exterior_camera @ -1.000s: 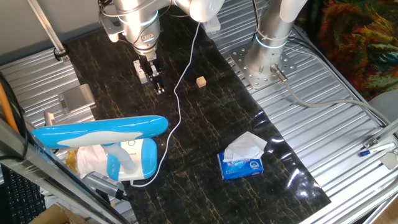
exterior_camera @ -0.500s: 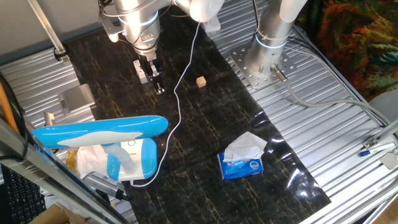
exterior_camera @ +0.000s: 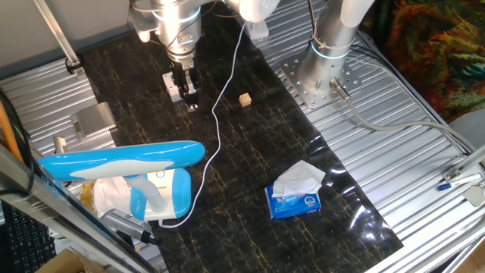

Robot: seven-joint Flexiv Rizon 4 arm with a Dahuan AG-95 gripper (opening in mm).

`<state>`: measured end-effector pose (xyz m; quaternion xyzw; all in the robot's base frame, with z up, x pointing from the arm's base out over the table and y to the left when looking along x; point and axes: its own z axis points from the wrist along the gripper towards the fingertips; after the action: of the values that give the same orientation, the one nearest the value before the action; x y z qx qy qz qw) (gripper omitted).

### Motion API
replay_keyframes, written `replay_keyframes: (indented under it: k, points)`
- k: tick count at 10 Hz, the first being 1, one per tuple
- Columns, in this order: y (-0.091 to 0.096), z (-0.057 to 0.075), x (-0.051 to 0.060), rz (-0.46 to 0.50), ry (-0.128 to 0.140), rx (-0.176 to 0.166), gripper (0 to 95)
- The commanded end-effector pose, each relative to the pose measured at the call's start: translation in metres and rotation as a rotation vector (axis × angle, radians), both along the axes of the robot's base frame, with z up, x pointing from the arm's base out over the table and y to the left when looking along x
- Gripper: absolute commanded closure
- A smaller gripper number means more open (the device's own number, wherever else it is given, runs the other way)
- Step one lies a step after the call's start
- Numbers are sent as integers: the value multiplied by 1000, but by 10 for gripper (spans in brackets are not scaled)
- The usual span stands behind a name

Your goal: Turn off the desk lamp by pressing the button

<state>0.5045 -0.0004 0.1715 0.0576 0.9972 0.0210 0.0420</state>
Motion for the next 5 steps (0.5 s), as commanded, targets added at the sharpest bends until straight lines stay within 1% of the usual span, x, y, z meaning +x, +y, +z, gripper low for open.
replay_keyframes:
  k: [1,2,3,4,5]
  points:
    - [0,1,20,-49,24,-37,950]
    - [0,1,28,-58,15,-52,950]
    - [0,0,33,-67,-3,-61,950]
    - [-1,-4,38,-103,-24,-66,950]
    - [-2,-6,41,-125,-26,-73,950]
